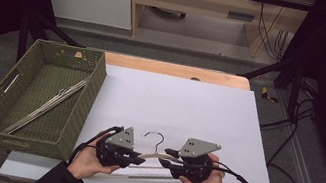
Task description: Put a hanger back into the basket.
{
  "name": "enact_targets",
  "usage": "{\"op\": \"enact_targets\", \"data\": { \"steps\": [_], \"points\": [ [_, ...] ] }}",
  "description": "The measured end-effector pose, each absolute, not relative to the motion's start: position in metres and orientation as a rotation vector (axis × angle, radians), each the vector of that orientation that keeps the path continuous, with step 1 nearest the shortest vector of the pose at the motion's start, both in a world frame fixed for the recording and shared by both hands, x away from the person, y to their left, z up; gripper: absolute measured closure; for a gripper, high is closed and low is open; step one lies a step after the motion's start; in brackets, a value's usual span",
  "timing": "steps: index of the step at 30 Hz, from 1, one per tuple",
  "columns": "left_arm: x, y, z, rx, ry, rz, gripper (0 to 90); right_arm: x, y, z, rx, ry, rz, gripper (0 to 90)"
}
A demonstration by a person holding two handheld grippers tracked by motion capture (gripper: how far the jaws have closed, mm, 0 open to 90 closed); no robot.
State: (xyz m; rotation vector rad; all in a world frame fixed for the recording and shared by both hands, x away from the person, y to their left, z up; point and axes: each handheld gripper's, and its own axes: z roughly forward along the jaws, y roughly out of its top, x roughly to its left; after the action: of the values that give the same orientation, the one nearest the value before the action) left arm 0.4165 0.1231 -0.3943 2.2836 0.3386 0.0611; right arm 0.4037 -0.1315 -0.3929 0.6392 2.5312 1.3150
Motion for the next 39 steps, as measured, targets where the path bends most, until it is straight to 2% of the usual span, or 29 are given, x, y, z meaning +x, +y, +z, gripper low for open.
{"op": "enact_targets", "data": {
  "steps": [5,8,19,28,39],
  "points": [
    [0.412,0.122,-0.392,2.265,0.352,0.073,86.6,0.403,-0.133,-0.391,0.645,2.510,1.334,49.9],
    [0.413,0.126,-0.390,2.254,0.383,0.107,86.6,0.401,-0.138,-0.387,0.673,2.472,1.353,40.4],
    [0.419,0.147,-0.382,2.178,0.521,0.227,86.6,0.403,-0.175,-0.386,0.900,2.269,1.425,14.9],
    [0.419,0.163,-0.368,2.115,0.564,0.295,86.6,0.402,-0.205,-0.393,1.012,2.150,1.464,5.3],
    [0.416,0.181,-0.329,2.059,0.559,0.402,86.6,0.401,-0.223,-0.396,1.070,2.111,1.464,4.2]
  ]
}}
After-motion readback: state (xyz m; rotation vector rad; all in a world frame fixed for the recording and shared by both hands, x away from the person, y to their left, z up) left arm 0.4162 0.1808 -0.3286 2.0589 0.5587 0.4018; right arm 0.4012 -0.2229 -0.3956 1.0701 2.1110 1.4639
